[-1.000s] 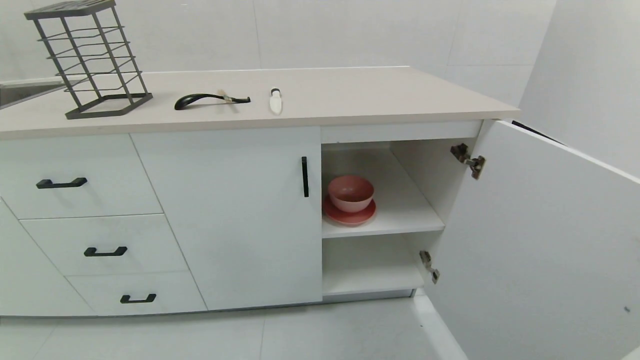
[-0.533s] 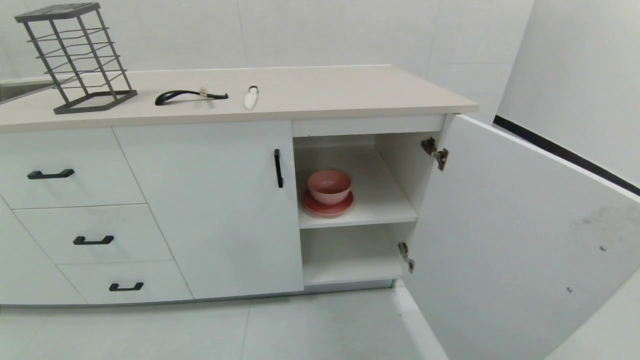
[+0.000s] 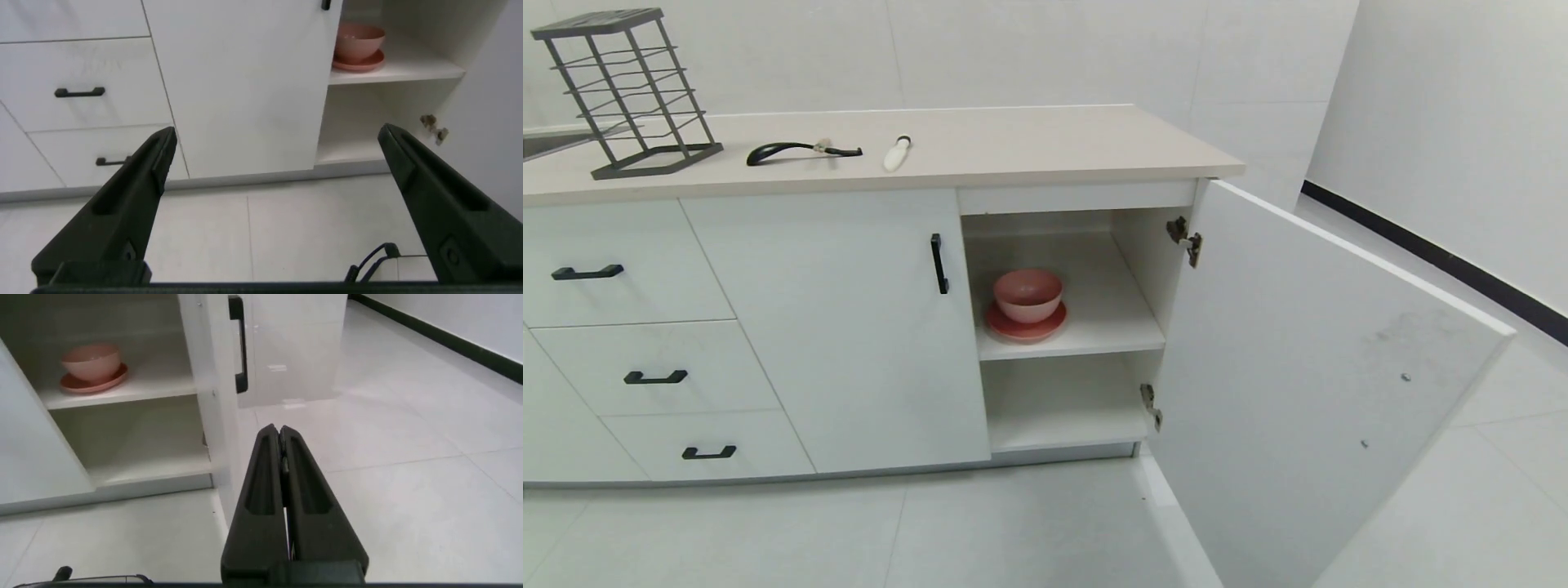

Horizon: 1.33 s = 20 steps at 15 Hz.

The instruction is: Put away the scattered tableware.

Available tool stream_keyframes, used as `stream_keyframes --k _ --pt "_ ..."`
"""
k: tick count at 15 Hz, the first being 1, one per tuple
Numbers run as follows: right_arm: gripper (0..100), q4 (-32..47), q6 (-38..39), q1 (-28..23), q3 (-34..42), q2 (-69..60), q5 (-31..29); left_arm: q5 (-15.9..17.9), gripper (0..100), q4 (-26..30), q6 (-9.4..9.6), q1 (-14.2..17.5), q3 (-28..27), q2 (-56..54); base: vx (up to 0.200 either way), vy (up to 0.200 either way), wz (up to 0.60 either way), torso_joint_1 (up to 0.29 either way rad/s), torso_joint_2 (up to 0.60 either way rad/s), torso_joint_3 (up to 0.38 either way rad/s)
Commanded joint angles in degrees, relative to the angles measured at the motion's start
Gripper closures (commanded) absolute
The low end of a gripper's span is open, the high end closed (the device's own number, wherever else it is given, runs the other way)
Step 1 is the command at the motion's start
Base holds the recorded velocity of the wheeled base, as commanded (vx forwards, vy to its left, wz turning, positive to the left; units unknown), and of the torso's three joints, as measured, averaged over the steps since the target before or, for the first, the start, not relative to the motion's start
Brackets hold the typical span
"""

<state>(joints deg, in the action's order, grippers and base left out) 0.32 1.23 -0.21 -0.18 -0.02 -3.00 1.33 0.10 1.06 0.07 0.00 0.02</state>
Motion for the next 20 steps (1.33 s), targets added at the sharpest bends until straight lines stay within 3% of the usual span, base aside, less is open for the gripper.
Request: stream_keyframes --k 1,7,10,13,14,15,16,18,20 --pt "100 0.03 0.0 0.03 0.01 0.11 -0.08 -0.01 0 -0.01 -0.01 0.01 0.0 -0.02 0.0 -0.2 0.0 0.002 0.0 0.012" --pt "100 0.03 0.18 0.03 0.01 0.11 -0.08 -0.1 0 -0.01 -0.01 0.01 0.0 -0.02 0.0 -0.2 0.0 0.001 0.0 0.008" --pt "100 0.03 0.26 0.03 0.01 0.11 -0.08 -0.19 0 -0.01 -0.09 0.01 0.0 -0.02 -0.2 0.0 0.0 0.002 0.0 0.001" --pt "100 0.12 0.35 0.03 0.01 0.11 0.54 -0.1 0 -0.01 -0.09 0.01 0.0 -0.02 0.0 0.0 0.0 0.0 0.0 0.0" --pt "100 -9.63 0.44 0.03 0.01 0.02 1.5 -0.19 0 -0.01 -0.09 0.01 0.0 -0.02 0.0 0.0 0.0 0.0 0.0 0.0" --pt "100 -11.74 0.35 0.03 -0.17 0.02 1.5 -0.19 0 -0.01 -0.09 0.01 0.0 -0.02 0.0 0.0 0.0 0.0 0.0 0.0" --pt "100 -15.87 -0.26 -0.23 -3.95 4.51 4.76 -0.01 0 -0.01 -0.01 0.01 0.0 -0.02 0.0 0.0 0.0 0.0 0.0 0.0" --pt "100 -13.24 -0.09 1.0 -10.1 13.91 9.85 -0.1 0 -0.01 -0.01 0.01 0.0 -0.02 0.0 0.0 0.0 0.0 0.0 0.0" --pt "100 -13.32 -0.62 6.01 -15.02 26.74 14.86 -0.1 0 -0.01 -0.01 0.01 0.0 -0.02 0.0 0.0 0.0 0.0 0.0 0.0"
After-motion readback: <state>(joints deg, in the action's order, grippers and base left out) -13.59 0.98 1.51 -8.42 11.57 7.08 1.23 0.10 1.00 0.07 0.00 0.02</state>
